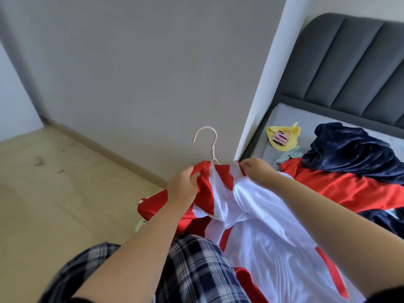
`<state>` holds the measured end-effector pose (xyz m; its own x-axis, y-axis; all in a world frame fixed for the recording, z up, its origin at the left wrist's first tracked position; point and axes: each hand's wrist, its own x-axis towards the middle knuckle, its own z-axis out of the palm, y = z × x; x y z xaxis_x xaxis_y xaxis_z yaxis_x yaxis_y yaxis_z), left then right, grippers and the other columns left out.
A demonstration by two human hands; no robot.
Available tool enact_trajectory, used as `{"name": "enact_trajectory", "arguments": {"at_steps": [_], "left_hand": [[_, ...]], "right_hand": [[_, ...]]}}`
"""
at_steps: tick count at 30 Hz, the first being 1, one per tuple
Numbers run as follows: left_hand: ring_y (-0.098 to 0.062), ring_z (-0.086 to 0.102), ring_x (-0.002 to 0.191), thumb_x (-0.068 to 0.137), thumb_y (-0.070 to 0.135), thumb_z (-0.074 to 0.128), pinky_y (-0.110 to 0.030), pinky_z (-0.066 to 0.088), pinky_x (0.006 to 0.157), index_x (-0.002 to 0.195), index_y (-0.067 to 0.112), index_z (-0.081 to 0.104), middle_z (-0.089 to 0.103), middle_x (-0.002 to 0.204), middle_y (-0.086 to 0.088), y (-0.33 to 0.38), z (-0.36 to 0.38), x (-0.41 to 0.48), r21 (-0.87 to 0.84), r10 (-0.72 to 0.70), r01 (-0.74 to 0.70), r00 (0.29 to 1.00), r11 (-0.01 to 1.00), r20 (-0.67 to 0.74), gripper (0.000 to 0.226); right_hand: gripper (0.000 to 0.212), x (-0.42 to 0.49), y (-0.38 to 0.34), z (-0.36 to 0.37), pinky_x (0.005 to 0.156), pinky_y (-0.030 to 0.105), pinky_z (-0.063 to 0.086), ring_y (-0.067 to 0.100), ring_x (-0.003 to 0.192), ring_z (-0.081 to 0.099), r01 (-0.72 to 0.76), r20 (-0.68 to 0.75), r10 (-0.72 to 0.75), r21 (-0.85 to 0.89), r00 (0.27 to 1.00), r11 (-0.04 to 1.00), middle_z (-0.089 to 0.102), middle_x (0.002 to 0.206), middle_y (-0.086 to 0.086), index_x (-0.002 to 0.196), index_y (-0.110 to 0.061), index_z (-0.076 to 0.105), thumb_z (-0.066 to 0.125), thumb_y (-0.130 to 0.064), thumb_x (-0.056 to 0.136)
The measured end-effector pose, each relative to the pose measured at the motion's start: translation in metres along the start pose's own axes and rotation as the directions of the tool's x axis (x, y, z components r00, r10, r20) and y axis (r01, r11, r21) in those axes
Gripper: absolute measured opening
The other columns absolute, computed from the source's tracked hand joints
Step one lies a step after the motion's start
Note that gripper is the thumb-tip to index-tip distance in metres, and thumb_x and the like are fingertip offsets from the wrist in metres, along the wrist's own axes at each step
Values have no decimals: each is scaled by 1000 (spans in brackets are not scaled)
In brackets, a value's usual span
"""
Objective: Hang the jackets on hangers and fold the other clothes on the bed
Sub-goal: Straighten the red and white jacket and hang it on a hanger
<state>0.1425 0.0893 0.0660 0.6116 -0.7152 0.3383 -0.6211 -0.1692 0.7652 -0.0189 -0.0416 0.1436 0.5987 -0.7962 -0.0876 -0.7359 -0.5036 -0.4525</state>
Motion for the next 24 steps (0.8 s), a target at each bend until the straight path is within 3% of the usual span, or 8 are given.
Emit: {"name": "enact_trajectory", "arguments": {"at_steps": [6,11,13,18,21,22,23,24], "left_hand": [[-35,59,105,95,15,52,-32,39,83,114,5,66,68,111,-16,25,-36,-4,-22,-64,63,995,998,-82,25],[-34,61,102,89,13,61,-30,40,75,101,4,68,69,106,-16,73,-116,36,114,52,-42,995,993,-90,16],[-35,58,108,88,13,61,-32,42,84,103,5,66,66,114,-17,102,-159,60,229,127,-97,984,969,-121,18],[-37,59,100,90,12,57,-32,41,78,95,6,66,67,106,-18,215,-287,113,418,288,-128,893,899,-346,13],[-39,59,88,88,8,55,-32,33,69,91,6,67,67,93,-19,267,-347,115,478,511,-243,635,844,-580,12],[-38,59,84,87,5,55,-33,32,68,89,5,66,65,89,-19,272,-360,111,510,579,-293,545,809,-606,12],[-38,59,84,87,4,55,-34,34,69,88,5,66,65,89,-18,270,-371,106,564,628,-308,545,766,-555,10],[-36,59,88,87,6,56,-34,37,72,90,7,65,66,93,-16,264,-380,103,623,637,-304,644,721,-424,9]], "right_hand": [[33,-13,-44,-19,74,37,45,27,78,51,118,-114,-129,-101,985,988,53,74,3,62,-20,45,47,-14,94],[19,-22,-102,-65,72,30,34,27,74,54,167,-400,-251,-234,881,958,66,82,3,75,-17,58,50,-17,92],[20,-23,-135,-92,75,31,35,32,77,57,206,-529,-278,-191,802,960,69,83,6,76,-12,61,50,-20,91],[17,-27,-246,-191,70,38,47,37,83,58,427,-830,-190,63,524,902,67,84,16,83,-4,63,57,-19,87],[21,-39,-300,-245,61,34,34,33,74,51,633,-947,-169,44,272,773,54,71,8,71,-11,50,60,-21,86],[23,-43,-312,-255,60,33,31,31,71,48,668,-947,-188,37,260,743,49,68,5,70,-12,46,59,-22,86],[23,-45,-318,-260,60,31,31,31,69,47,648,-913,-254,15,320,761,46,65,4,69,-13,46,59,-23,86],[22,-45,-320,-259,60,30,32,33,69,50,569,-823,-357,-50,442,821,48,65,6,69,-14,47,57,-23,86]]}}
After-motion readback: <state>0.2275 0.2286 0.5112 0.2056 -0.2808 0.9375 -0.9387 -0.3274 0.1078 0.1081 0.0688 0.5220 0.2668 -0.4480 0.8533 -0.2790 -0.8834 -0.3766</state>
